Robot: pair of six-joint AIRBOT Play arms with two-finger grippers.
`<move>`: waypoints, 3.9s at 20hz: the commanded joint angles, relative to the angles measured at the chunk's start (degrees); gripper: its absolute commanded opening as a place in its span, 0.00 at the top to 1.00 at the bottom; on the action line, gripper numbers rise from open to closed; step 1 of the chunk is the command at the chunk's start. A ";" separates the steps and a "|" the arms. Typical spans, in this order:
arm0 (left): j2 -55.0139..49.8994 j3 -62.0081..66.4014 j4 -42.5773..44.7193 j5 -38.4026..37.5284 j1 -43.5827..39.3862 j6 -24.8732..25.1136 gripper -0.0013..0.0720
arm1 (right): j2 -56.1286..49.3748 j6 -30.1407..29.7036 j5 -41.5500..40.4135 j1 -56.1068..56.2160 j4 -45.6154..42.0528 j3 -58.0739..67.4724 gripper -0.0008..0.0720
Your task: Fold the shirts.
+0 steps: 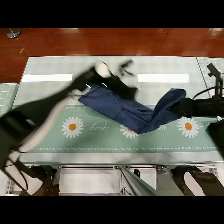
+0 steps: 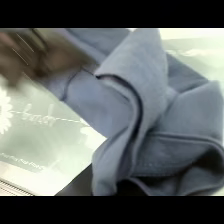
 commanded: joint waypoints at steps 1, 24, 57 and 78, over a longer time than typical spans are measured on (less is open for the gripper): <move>11.06 -2.14 12.15 -10.36 13.90 0.90 0.95 | -4.46 2.01 -6.05 7.52 1.29 2.32 0.96; 69.16 -65.99 10.93 12.48 29.18 -8.83 0.95 | -73.35 2.62 -5.29 34.84 15.08 66.45 0.12; 63.95 -67.49 9.79 14.45 25.24 -7.98 0.95 | -46.23 0.61 -12.31 23.39 6.67 41.22 0.96; 63.95 -67.56 9.86 15.43 25.24 -7.76 0.95 | -18.03 12.74 27.93 -19.06 -24.13 42.21 0.96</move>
